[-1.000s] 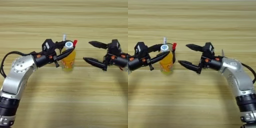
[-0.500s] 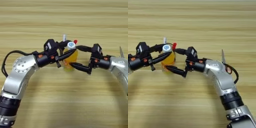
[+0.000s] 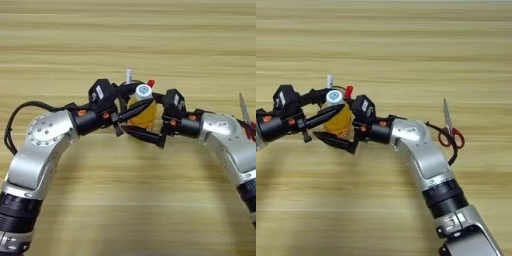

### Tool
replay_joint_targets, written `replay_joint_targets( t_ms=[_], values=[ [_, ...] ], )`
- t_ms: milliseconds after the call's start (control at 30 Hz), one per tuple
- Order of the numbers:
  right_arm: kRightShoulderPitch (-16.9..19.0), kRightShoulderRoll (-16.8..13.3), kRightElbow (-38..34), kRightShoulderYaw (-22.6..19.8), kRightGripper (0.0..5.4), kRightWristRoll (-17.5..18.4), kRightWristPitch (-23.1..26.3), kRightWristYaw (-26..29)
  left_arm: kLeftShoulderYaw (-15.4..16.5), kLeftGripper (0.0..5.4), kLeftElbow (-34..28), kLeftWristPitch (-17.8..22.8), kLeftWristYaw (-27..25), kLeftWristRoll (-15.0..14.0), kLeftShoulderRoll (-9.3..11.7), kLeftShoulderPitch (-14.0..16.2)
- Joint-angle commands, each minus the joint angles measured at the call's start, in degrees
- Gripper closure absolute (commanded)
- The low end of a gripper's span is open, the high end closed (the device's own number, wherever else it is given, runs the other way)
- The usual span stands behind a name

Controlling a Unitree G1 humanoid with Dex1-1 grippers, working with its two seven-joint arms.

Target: Move the objects on the table

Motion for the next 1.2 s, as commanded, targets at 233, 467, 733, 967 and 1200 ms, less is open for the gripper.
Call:
replay_joint_targets(
  t_ms=[233, 467, 733, 967, 1200],
  values=[
    [-1.0, 0.4, -0.5, -0.1, 1.77, -0.5, -0.4, -0.2, 0.0, 3.66, -1.1, -1.6, -0.1, -0.5, 0.1, -0.4],
    [-0.8, -0.5, -1.4, -0.5, 1.86, -0.2, 0.1, 0.3, 0.0, 3.66, -1.0, -2.2, 0.0, 0.1, 0.3, -0.3],
    [1.0, -5.4, -3.1, 0.4, 1.86, -0.7, 2.1, 3.3, -0.2, 3.66, -0.9, -2.9, 0.1, 0.2, 0.4, -0.5],
    [1.0, -6.5, -3.1, -0.1, 1.86, -0.6, 2.4, 3.3, 0.0, 3.66, -1.0, -3.2, 0.2, 0.1, 0.5, -0.7],
    [0.9, -7.1, -2.8, -0.4, 1.87, -0.5, 3.2, 3.0, 0.2, 3.66, -0.8, -3.5, 0.4, 0.4, 0.4, -1.0]
  ],
)
